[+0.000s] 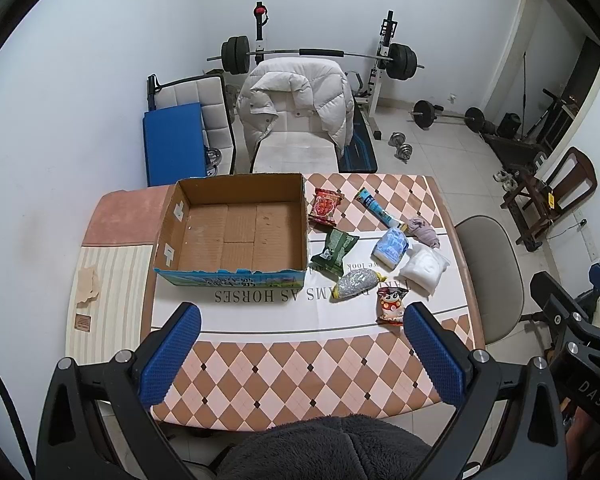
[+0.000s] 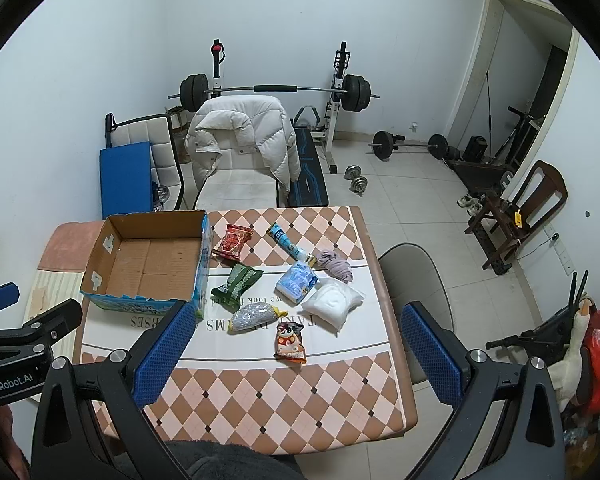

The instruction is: Organize soft objects

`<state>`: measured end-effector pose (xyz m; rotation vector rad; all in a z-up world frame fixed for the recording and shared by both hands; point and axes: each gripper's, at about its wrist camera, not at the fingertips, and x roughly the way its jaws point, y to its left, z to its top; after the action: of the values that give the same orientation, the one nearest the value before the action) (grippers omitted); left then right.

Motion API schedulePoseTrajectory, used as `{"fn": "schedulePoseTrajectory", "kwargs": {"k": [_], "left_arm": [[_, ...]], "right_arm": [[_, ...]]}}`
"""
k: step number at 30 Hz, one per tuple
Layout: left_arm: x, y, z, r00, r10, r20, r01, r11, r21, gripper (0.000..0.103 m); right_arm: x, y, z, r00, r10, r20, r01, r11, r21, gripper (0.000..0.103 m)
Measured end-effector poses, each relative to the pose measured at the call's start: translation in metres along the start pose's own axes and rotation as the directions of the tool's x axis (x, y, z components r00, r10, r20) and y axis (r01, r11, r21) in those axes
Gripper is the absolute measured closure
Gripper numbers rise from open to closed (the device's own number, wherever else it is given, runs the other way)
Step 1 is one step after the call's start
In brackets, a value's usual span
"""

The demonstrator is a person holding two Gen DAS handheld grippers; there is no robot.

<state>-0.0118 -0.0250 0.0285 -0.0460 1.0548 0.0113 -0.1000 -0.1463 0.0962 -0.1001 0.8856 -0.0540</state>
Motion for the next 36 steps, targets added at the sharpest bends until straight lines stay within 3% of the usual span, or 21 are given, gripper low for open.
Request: {"fn": "schedulePoseTrajectory", "kwargs": {"k": [11,17,24,31,34,36], "left_arm": [[0.007,-0.005,0.001,0.999,-0.029,0.016,0.028,0.999,0.034,0.0],[0.062,-0.022,0.021,0.999,0.04,0.035,-0.046,0.979,0.2,0.0],[0.182,-0.056,0.032,0.991,0.119,-0.069,-0.073,0.879,0.471,0.0],[0.303,-0.105,0.026,0.959,0.169,-0.228,0.018,0.765,0.644,0.0],[0.346,-0.126,0.019,0.942,0.187,-0.278,0.059,0.723,0.689,0.001],[0.371,-0.139,0.014,0.929,0.187,-0.32,0.104,0.699,0.708,0.001]], "right_arm": [[0.006,-0.007,0.002,1.0,0.011,-0.016,-0.01,1.0,0.025,0.0],[0.059,-0.038,0.007,0.995,0.029,-0.098,-0.024,0.998,0.056,0.0],[0.19,-0.073,0.006,0.958,0.008,-0.286,-0.001,1.0,0.023,0.0],[0.352,-0.094,-0.014,0.879,-0.049,-0.474,-0.022,0.989,-0.144,0.0],[0.416,-0.095,-0.024,0.834,-0.049,-0.55,-0.085,0.973,-0.215,0.0],[0.452,-0.095,-0.032,0.816,-0.065,-0.574,-0.112,0.957,-0.267,0.0]]}}
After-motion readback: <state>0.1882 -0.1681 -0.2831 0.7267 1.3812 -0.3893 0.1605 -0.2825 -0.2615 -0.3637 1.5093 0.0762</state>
